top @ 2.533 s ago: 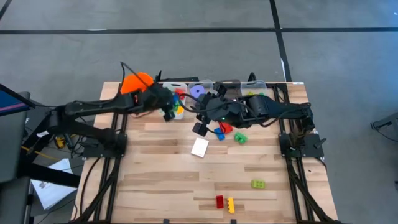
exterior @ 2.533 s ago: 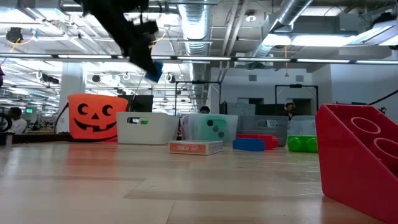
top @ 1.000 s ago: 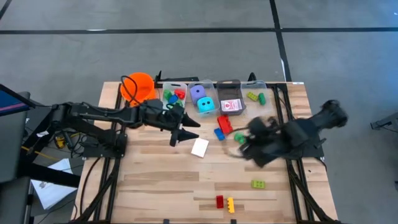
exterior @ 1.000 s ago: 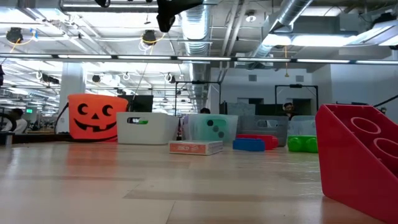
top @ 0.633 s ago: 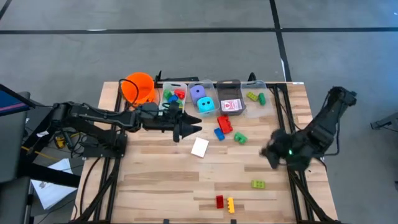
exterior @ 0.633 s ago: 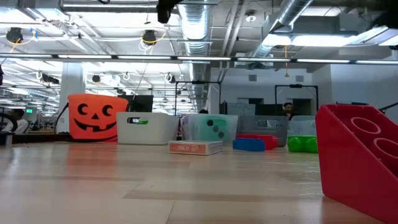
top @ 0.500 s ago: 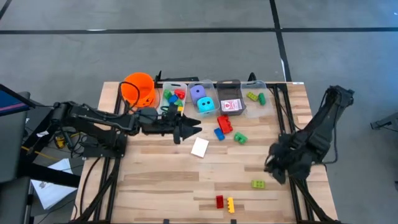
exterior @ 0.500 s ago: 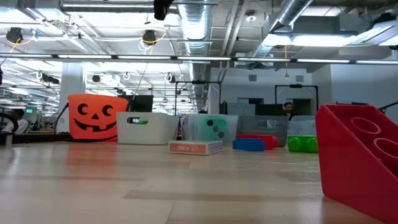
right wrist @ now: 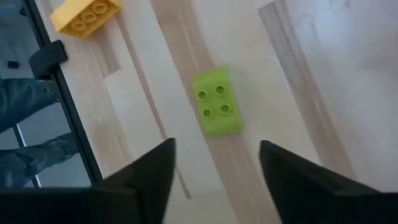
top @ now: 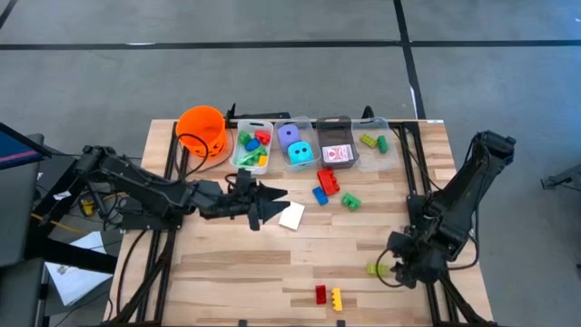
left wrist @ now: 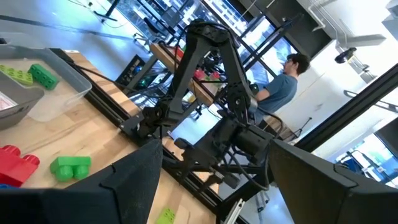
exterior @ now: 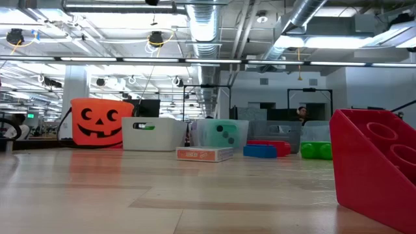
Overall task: Pick & Place Toys
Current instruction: Put the light green game piece into the right transparent bin
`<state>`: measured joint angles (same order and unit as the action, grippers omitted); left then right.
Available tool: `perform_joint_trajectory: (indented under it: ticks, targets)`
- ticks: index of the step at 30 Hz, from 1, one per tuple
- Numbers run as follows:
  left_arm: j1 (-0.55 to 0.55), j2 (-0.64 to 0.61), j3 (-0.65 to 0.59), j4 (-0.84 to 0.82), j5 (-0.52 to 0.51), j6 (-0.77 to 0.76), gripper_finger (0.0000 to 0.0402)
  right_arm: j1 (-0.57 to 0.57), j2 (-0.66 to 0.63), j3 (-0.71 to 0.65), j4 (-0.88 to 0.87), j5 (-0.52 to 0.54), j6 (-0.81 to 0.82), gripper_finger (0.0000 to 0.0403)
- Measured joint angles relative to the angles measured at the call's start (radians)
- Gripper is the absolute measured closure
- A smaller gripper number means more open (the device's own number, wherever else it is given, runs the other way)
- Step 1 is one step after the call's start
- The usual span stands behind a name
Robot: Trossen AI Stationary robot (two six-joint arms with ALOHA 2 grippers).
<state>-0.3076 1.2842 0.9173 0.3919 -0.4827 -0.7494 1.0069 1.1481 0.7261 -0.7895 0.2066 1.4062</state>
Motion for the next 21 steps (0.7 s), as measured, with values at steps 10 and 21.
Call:
perform_joint_trajectory:
  ticks: [10,21]
  targets:
    - [-0.003,0.0,0.0,0.007,-0.012,0.0,0.0116,-0.019,0.091,0.0,0.042,-0.006,-0.087,0.0019]
    - [-0.003,0.0,0.0,0.006,-0.012,0.0,0.0116,-0.069,0.249,0.0,0.085,-0.056,-0.162,0.0018]
